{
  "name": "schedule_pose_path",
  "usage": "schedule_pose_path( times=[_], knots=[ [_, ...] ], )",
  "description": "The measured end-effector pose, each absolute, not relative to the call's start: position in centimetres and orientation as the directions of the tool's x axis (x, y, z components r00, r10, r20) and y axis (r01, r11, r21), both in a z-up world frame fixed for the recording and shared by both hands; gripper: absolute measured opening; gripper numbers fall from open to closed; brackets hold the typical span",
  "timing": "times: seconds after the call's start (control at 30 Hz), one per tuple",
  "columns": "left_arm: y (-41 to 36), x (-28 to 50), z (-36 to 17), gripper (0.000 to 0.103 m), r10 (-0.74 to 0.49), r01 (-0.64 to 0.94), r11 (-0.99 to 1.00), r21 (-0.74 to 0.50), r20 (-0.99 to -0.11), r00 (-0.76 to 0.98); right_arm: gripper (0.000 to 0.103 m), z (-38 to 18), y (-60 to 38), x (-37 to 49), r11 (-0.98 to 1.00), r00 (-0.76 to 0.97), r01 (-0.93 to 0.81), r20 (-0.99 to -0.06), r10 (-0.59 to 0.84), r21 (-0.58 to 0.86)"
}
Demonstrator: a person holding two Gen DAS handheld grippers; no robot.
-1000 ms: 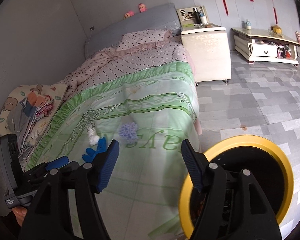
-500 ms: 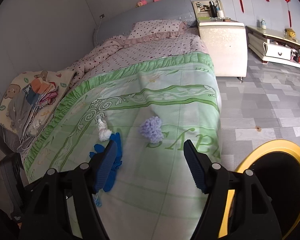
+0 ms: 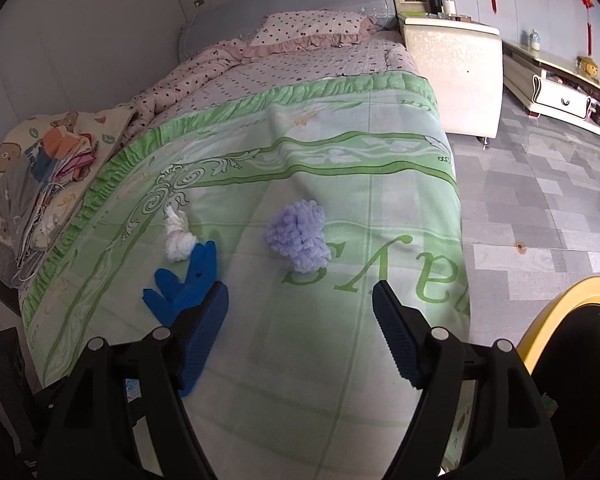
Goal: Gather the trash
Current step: 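Grasp the blue-white tube with the left tool while the right tool grasps the lavender puff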
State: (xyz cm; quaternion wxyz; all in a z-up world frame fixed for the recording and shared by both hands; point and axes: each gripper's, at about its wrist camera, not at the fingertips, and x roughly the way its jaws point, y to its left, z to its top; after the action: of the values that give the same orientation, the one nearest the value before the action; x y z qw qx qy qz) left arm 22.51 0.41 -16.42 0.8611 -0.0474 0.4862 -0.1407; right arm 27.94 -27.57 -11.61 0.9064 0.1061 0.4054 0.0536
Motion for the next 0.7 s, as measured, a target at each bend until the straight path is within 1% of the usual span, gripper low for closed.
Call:
schedule_pose_path(
  times=[0.23,0.33,0.43,0.5,0.57,0.63,0.67,0.7],
  knots=[
    [-0.4,22.5,-17.2,0.072,-0.266,0.212,0.961,-0.181,-0.822,0.503,0.077,-13.6,-26.1,30.4,0.987,0.664,-0.015,-0.736,0.131,0.162],
    [-1.1,22.1,-17.5,0.072,-0.234,0.224,0.966,-0.133,-0.82,0.523,0.077,-14.5,-25.3,31.5,0.993,0.664,-0.017,-0.741,0.097,0.115],
    [-1.6,21.9,-17.8,0.067,-0.2,0.231,0.969,-0.083,-0.816,0.543,0.077,-15.2,-24.8,32.7,0.994,0.658,-0.023,-0.747,0.095,0.106],
    [-1.8,21.8,-17.7,0.06,-0.186,0.234,0.97,-0.063,-0.811,0.554,0.076,-15.8,-24.6,33.6,0.994,0.647,-0.029,-0.756,0.097,0.102],
    [-2.2,21.7,-17.7,0.05,-0.178,0.246,0.968,-0.043,-0.808,0.561,0.069,-16.5,-24.4,34.3,0.994,0.63,-0.036,-0.77,0.1,0.099],
    [-2.9,21.4,-17.7,0.04,-0.166,0.269,0.963,-0.007,-0.802,0.574,0.056,-17.2,-24.4,34.9,0.994,0.612,-0.034,-0.784,0.105,0.107],
    [-3.4,21.1,-17.7,0.031,-0.165,0.289,0.957,0.012,-0.797,0.581,0.052,-17.6,-24.4,35.2,0.993,0.601,-0.035,-0.791,0.113,0.116],
    [-3.7,20.9,-17.7,0.026,-0.164,0.3,0.954,0.025,-0.794,0.586,0.043,-17.9,-24.4,35.4,0.992,0.592,-0.033,-0.797,0.117,0.121]
  ],
)
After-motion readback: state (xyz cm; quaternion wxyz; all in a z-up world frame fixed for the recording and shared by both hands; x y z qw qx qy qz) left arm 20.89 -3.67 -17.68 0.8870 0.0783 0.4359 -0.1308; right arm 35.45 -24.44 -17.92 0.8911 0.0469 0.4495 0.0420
